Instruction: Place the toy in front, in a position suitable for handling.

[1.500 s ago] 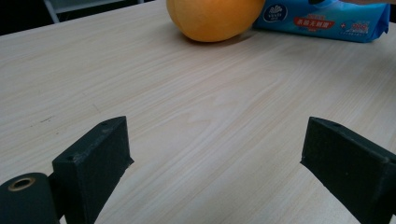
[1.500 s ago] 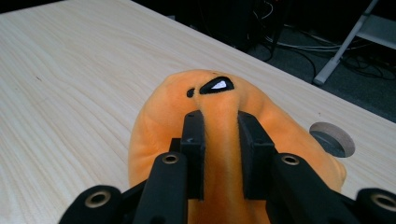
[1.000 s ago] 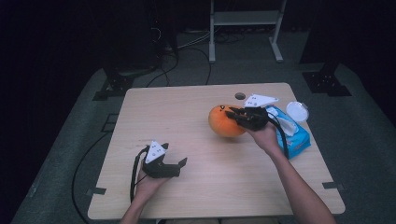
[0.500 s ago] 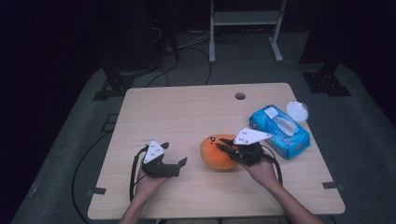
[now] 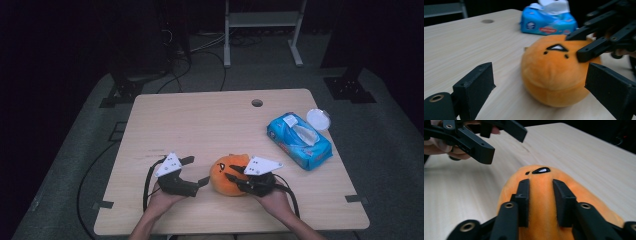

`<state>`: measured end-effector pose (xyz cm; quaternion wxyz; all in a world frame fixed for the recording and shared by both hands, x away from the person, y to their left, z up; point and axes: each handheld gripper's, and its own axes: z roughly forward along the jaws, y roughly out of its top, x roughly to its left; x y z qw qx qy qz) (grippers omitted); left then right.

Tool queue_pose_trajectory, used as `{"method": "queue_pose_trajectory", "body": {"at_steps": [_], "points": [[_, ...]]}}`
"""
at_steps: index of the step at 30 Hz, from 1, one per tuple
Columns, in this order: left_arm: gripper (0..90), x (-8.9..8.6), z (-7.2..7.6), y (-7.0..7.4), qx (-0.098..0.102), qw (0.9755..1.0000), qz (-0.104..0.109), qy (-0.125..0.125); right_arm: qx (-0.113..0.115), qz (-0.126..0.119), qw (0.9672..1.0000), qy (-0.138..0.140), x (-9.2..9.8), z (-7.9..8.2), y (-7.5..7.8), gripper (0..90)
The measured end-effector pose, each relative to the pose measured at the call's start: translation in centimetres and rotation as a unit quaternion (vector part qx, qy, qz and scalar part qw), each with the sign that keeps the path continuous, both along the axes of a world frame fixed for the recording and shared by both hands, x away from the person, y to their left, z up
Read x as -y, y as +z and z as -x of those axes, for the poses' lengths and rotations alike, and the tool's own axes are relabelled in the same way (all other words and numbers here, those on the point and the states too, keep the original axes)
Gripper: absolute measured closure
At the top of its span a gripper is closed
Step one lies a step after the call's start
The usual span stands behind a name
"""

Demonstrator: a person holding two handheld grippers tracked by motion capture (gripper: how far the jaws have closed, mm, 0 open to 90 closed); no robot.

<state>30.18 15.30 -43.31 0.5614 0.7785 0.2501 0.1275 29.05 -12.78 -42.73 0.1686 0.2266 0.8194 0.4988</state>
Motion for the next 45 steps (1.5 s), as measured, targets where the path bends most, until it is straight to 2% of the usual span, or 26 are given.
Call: {"method": "queue_pose_trajectory", "body": {"at_steps": [3,4,5,6,8,9,10,12,13,14,16,18,20,25,26,27,29,32,33,34,38,39,45], "points": [[8.2,0.7,0.1,0.2,0.001,0.9999,-0.003,-0.014,-0.008,-0.004,1.0000,0.004,0.4,0.2,-0.1,62.6],[8.2,1.4,-0.1,0.3,-0.002,0.9996,-0.006,-0.029,-0.014,-0.009,0.9998,0.014,0.8,0.4,-0.2,59.0],[8.1,1.4,-0.1,0.3,-0.002,0.9996,-0.006,-0.029,-0.017,-0.011,0.9996,0.022,1.0,0.6,-0.3,58.1],[8.1,2.1,-0.3,0.4,-0.002,0.9990,-0.011,-0.044,-0.015,-0.010,0.9995,0.026,1.1,0.8,-0.4,56.3],[8.1,2.5,-0.4,0.4,-0.003,0.9986,-0.013,-0.050,-0.015,-0.010,0.9993,0.033,1.3,1.0,-0.5,54.2],[8.0,3.2,-0.7,0.5,-0.010,0.9979,-0.010,-0.063,-0.012,-0.009,0.9988,0.047,1.5,1.3,-0.7,51.9],[8.0,3.2,-0.7,0.5,-0.010,0.9979,-0.010,-0.063,-0.009,-0.008,0.9985,0.054,1.6,1.4,-0.7,51.3],[8.1,4.0,-0.8,0.4,-0.017,0.9969,-0.020,-0.074,-0.008,-0.007,0.9981,0.061,1.7,1.5,-0.7,50.8],[8.1,4.4,-1.0,0.3,-0.020,0.9963,-0.028,-0.079,-0.009,-0.003,0.9976,0.068,1.9,1.7,-0.7,47.4],[8.2,4.8,-1.1,0.2,-0.031,0.9948,-0.032,-0.091,-0.011,-0.006,0.9973,0.072,2.0,1.8,-0.7,46.4],[12.0,5.2,-1.1,0.0,-0.032,0.9933,-0.044,-0.102,-0.007,-0.002,0.9967,0.081,2.1,2.0,-0.8,43.8],[14.3,5.5,-1.1,-0.3,-0.032,0.9923,-0.065,-0.101,-0.002,0.000,0.9963,0.086,2.2,2.1,-0.8,40.9],[15.3,5.4,-1.2,-0.6,-0.038,0.9923,-0.061,-0.101,0.004,-0.003,0.9964,0.085,2.5,2.3,-0.7,37.9],[23.0,5.4,-1.2,-0.9,-0.035,0.9931,-0.068,-0.089,0.020,-0.009,0.9971,0.074,3.8,2.8,-0.1,31.9],[23.7,5.3,-1.3,-1.0,-0.040,0.9931,-0.068,-0.087,0.022,-0.004,0.9980,0.059,4.8,2.7,0.4,30.4],[23.7,5.2,-1.4,-1.1,-0.043,0.9931,-0.065,-0.087,0.022,-0.004,0.9980,0.059,4.8,2.7,0.4,30.4],[25.5,5.0,-1.5,-1.2,-0.041,0.9929,-0.070,-0.087,0.020,-0.009,0.9993,0.031,6.8,2.3,0.9,30.2],[26.0,5.1,-1.4,-1.2,-0.036,0.9930,-0.071,-0.088,0.026,-0.009,0.9996,-0.009,9.3,1.4,1.5,30.0],[26.0,5.1,-1.4,-1.2,-0.036,0.9930,-0.071,-0.088,0.026,-0.009,0.9996,-0.009,9.3,1.4,1.5,30.0],[26.0,5.1,-1.4,-1.3,-0.033,0.9933,-0.069,-0.087,0.034,-0.007,0.9986,-0.039,11.2,0.5,2.0,30.1],[26.0,5.0,-1.2,-1.5,-0.031,0.9938,-0.066,-0.085,0.045,-0.010,0.9952,-0.087,14.2,-1.0,2.8,30.2],[26.0,5.0,-1.2,-1.5,-0.031,0.9937,-0.066,-0.085,0.041,-0.010,0.9942,-0.099,14.9,-1.4,2.9,30.3],[26.0,5.0,-1.2,-1.5,-0.028,0.9937,-0.068,-0.085,0.047,0.010,0.9856,-0.162,18.1,-3.9,3.1,30.6]]}}
